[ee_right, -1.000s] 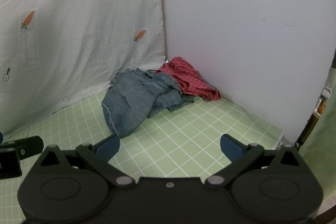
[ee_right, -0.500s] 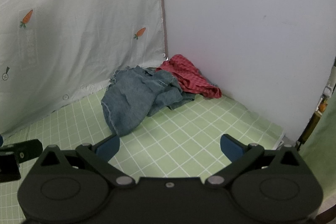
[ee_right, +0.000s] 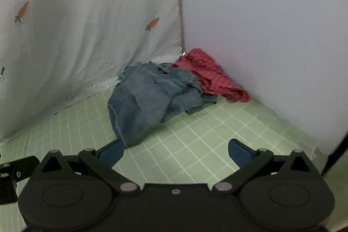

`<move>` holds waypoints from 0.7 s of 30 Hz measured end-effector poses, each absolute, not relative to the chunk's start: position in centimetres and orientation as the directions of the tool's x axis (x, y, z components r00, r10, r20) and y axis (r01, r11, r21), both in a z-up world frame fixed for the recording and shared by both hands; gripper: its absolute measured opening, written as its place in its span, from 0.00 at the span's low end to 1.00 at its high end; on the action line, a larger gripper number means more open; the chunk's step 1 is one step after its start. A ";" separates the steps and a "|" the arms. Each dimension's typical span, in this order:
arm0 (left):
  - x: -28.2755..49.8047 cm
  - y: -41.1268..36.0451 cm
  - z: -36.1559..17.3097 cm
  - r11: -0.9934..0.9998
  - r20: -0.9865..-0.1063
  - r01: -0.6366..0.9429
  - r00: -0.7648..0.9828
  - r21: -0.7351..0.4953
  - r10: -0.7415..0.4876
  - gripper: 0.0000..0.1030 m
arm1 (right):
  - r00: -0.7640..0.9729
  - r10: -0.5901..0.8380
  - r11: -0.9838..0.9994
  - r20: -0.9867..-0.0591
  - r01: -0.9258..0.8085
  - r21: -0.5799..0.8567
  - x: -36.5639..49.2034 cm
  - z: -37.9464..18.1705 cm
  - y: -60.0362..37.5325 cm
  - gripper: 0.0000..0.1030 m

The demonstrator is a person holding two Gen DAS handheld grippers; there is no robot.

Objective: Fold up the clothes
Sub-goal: 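Grasp the blue jeans with the left tool while the right tool grasps them too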

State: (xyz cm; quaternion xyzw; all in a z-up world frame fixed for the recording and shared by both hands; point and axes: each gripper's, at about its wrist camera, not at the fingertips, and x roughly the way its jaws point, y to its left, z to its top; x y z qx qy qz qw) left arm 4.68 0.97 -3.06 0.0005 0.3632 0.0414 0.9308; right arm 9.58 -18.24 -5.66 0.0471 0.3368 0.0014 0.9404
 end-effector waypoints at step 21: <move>29.4 5.1 -14.9 0.996 -0.840 -0.041 0.541 -0.076 -0.042 1.00 | 0.708 0.053 0.966 -0.704 0.142 0.216 33.0 -17.1 -18.9 1.00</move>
